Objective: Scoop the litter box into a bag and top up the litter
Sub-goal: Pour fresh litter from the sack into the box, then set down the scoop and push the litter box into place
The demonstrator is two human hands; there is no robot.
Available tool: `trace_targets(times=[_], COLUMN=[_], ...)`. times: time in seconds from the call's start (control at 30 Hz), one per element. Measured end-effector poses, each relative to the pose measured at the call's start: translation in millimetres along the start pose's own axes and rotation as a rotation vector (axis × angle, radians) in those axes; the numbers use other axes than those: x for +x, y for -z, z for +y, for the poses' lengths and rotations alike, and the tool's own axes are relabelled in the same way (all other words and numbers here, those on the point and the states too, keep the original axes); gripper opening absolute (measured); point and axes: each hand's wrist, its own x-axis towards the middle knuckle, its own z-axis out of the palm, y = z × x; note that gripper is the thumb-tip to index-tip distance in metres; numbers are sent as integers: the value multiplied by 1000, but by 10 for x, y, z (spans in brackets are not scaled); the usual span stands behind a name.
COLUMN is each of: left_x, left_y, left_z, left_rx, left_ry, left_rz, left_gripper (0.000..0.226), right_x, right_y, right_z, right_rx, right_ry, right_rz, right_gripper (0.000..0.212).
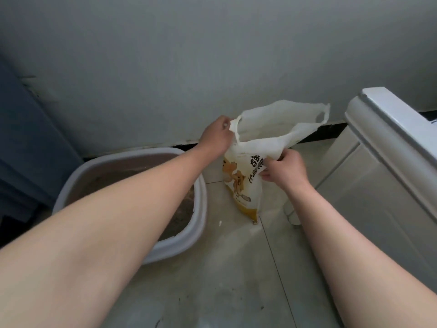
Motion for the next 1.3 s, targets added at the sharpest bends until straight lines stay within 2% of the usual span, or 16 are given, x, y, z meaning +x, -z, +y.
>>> trace_targets(times=[0.2,0.33,0.43,0.53,0.67,0.73,0.8,0.9,1.07,1.3], left_x=[-260,-533,-720,-858,-1103,-1288,-1493,-1664,-1765,-2271], left_y=[235,371,489,609,805,919,1014,1113,1248,1826], left_z=[-178,-140,-211,-369,-520,-563,-613,-636,-669,-1008], left_rx=[-22,182,428,649,831,869,879,903,985,1043], left_ry=[-9,-82,-151,-136,-81,-131,-139,-100,-142,64], left_rz=[8,-18,-39,-51,-123,-42,53,79,91,179], left_gripper=[42,45,52,55,56,46,37,37,35,35], right_x=[-89,-230,-363,-510,-772,-873,-919,-916,-893,-1112], right_y=[-123,-176,-203,-222,-412,-532,-639,-806,-1172,-1723], right_z=[6,15,-11,-49,-75,-117,-174,-253,-435,-658], right_rx=[-27,-106,-152,-361,-616,-677,-748,-856,-874,-850], right_ry=[43,3,26,73,261,371,500,693,801,911], right_rz=[17,-70,-169,-189,-296,-349,-365,-346,-338,-450], right_gripper=[15,32,38,52,49,50,41,28,20,21])
